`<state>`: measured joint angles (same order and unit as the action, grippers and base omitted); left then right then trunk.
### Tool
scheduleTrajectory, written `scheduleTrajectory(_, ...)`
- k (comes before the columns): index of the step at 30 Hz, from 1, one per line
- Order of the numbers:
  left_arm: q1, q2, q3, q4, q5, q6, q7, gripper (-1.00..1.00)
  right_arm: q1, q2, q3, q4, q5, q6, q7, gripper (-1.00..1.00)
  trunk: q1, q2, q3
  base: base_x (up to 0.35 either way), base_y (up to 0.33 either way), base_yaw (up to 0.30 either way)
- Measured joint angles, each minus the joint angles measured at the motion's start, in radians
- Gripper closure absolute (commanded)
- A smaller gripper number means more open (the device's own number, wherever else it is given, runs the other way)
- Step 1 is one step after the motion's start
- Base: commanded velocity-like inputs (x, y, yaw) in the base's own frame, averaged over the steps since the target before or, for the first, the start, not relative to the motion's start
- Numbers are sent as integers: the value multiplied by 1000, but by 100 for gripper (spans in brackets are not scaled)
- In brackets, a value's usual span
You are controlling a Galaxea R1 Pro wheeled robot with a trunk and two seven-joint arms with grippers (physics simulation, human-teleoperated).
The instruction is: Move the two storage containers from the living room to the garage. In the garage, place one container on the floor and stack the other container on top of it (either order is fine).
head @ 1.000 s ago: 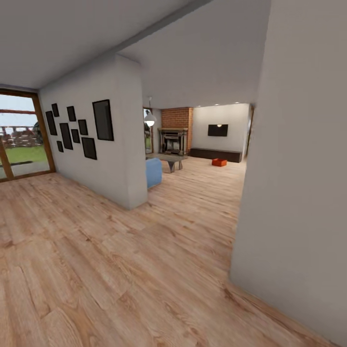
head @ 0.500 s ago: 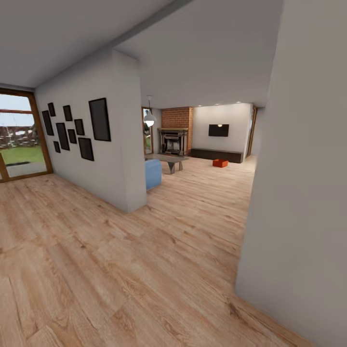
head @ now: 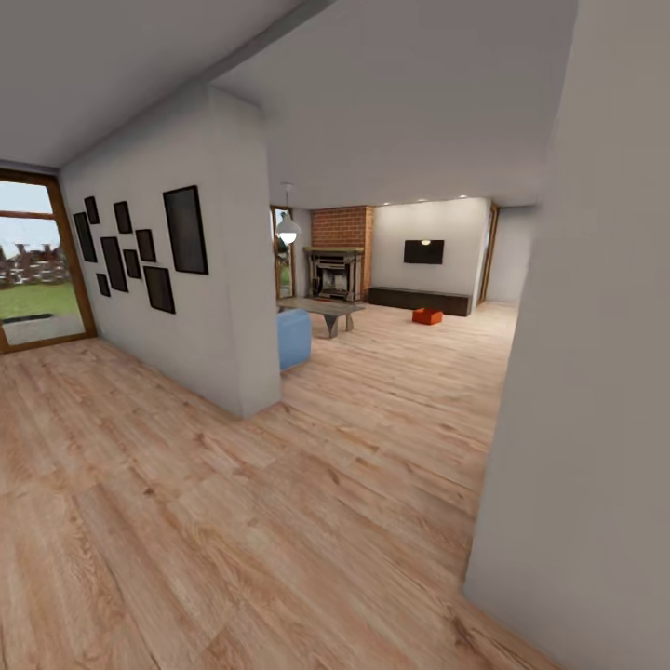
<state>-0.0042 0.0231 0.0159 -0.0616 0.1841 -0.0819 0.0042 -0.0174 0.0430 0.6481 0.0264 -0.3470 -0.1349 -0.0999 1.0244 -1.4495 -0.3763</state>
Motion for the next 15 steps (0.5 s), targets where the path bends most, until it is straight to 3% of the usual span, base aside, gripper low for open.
scheduleTrajectory(15, 0, 0, 0, 0, 0, 0, 0, -100, 0, 0, 0, 0, 2, 0, 0, -100, 0, 0, 0, 322, 0, 0)
